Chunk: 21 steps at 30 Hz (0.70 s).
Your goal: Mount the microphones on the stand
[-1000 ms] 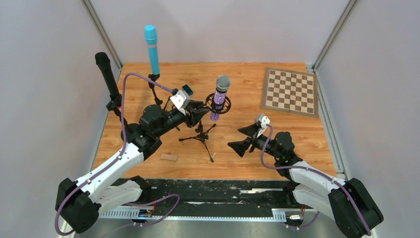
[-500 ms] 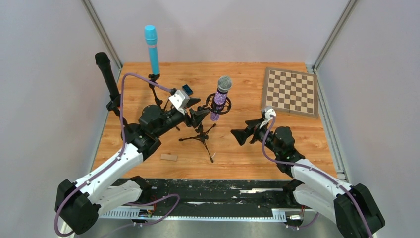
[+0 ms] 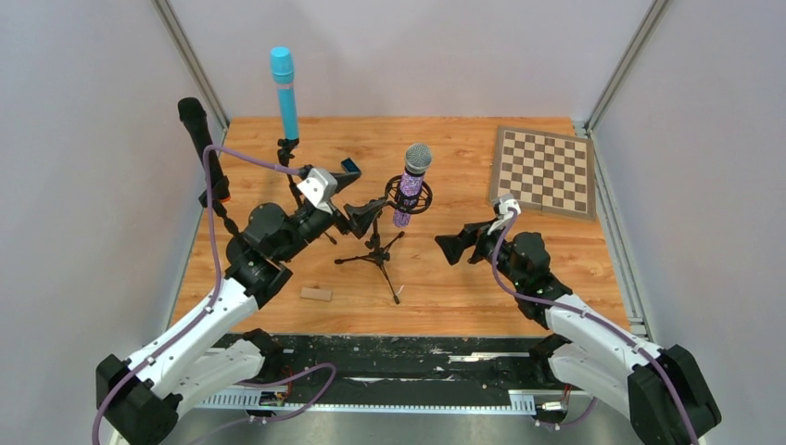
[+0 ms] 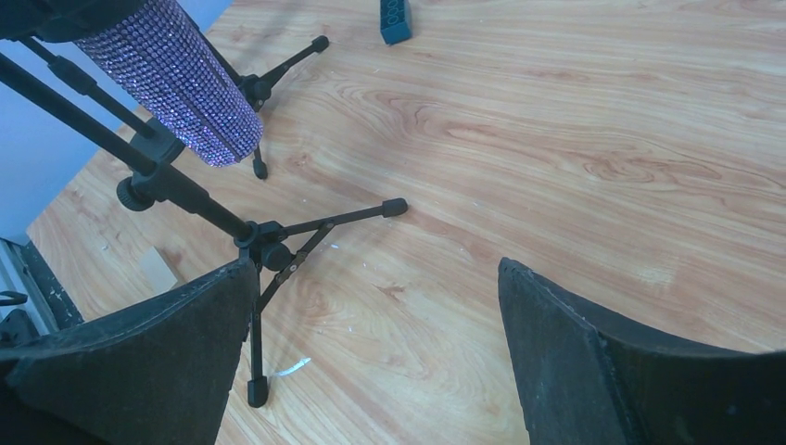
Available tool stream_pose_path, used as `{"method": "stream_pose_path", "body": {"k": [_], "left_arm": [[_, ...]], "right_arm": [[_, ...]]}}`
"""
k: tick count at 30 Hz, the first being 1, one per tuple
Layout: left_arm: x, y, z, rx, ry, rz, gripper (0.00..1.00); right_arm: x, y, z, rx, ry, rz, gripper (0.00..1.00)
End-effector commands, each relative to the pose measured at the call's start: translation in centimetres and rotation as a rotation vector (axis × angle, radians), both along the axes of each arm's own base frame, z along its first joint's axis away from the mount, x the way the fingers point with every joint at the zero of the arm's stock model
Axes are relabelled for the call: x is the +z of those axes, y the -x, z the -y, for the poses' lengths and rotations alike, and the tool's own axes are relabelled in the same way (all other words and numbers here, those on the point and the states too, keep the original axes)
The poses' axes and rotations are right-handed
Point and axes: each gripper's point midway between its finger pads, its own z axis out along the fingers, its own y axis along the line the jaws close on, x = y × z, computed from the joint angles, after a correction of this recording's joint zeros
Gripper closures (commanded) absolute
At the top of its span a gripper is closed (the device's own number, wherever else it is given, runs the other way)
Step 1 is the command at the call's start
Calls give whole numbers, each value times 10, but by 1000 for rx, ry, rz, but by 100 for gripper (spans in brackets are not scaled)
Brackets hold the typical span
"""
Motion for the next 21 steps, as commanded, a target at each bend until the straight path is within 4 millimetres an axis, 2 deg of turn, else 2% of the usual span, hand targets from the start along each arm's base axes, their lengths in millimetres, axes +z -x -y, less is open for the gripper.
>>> {"method": "stream_pose_path", "body": {"k": [1, 6, 11, 15, 18, 21], "left_arm": [[21, -2, -16, 81, 53, 41, 12], [21, -9, -40, 212, 88, 13, 12], [10, -21, -82, 447, 44, -31, 12], [-25, -34, -128, 692, -43, -157, 12], [-65, -36, -143, 727, -87, -258, 11], [-95, -39, -162, 760, -64, -313, 10]], "right_arm": [[29, -8, 6, -51, -19, 61, 0], [38, -16, 22, -149, 10, 71, 0], [41, -25, 37, -237, 75, 64, 0], [42, -29, 44, -266, 119, 59, 0], [40, -30, 47, -274, 155, 62, 0], [33, -26, 46, -219, 214, 84, 0]]}}
